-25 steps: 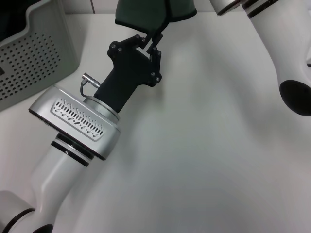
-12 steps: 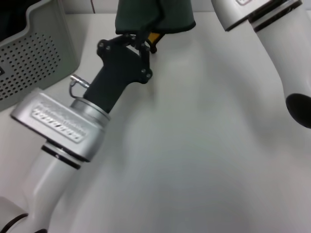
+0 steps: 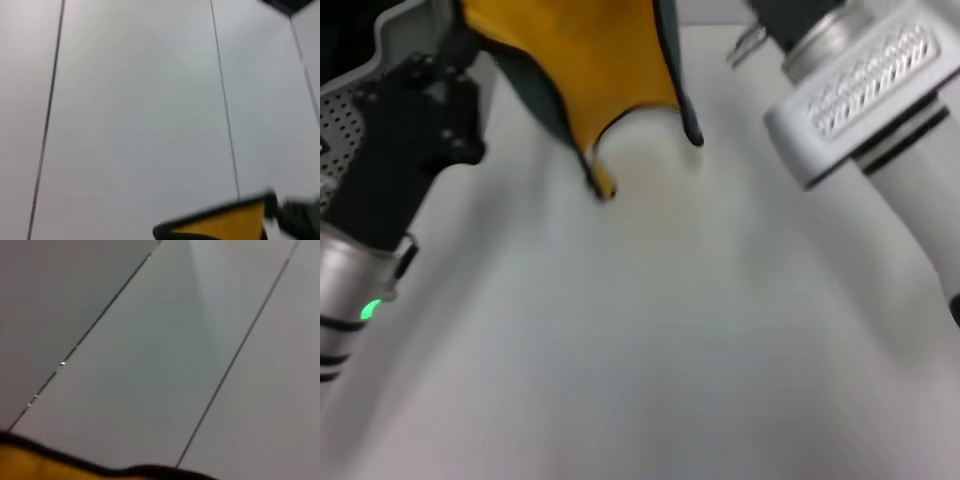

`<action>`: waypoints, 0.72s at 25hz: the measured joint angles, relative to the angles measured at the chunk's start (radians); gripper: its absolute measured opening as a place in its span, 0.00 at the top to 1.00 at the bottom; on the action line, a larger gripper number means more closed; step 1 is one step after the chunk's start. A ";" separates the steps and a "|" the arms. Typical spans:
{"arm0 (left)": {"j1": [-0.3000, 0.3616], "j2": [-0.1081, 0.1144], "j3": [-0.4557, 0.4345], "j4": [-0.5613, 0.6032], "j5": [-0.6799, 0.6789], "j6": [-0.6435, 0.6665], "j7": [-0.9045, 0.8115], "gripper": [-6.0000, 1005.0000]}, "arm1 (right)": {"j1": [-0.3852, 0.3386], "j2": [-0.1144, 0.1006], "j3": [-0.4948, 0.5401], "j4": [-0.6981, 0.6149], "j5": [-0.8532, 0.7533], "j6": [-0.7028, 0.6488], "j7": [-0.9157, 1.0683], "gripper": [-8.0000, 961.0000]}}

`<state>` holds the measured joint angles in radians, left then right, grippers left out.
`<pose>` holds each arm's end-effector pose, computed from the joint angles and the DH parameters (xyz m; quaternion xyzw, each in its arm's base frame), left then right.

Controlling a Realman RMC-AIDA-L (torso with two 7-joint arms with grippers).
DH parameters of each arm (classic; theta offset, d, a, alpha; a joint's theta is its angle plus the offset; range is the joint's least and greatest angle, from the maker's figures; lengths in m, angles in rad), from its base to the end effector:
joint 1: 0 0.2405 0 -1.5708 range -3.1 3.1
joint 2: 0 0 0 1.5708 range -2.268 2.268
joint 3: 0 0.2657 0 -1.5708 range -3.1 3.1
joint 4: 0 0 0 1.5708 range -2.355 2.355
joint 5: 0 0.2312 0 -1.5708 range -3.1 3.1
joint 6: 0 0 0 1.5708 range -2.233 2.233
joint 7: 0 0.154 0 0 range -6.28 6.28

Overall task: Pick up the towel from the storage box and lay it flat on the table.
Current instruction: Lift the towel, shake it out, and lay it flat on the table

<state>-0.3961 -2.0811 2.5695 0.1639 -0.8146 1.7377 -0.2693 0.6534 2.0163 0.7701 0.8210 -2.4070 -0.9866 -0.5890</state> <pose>-0.2745 0.2955 -0.0279 -0.7021 -0.0743 -0.5175 0.4834 0.0795 0.3985 -0.0746 -0.7415 -0.1589 0.3691 0.5372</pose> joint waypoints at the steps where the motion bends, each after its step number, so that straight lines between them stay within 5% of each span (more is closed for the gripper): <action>1: -0.002 0.000 0.001 -0.044 0.001 0.054 -0.051 0.99 | -0.037 0.000 0.012 0.037 -0.038 0.029 0.002 0.98; 5: 0.004 0.003 0.008 -0.136 0.011 0.241 -0.144 0.99 | -0.172 -0.002 0.063 0.169 -0.201 0.120 0.028 0.98; 10: 0.034 0.028 0.008 -0.127 0.043 0.293 -0.164 0.99 | -0.300 -0.010 0.095 0.293 -0.366 0.180 0.111 0.98; 18: 0.057 0.081 0.009 -0.129 0.215 0.297 -0.197 0.99 | -0.461 -0.074 0.083 0.472 -0.481 0.271 0.172 0.98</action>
<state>-0.3387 -2.0004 2.5788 0.0350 -0.5994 2.0347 -0.4666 0.1924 1.9425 0.8529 1.2925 -2.8878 -0.7154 -0.4173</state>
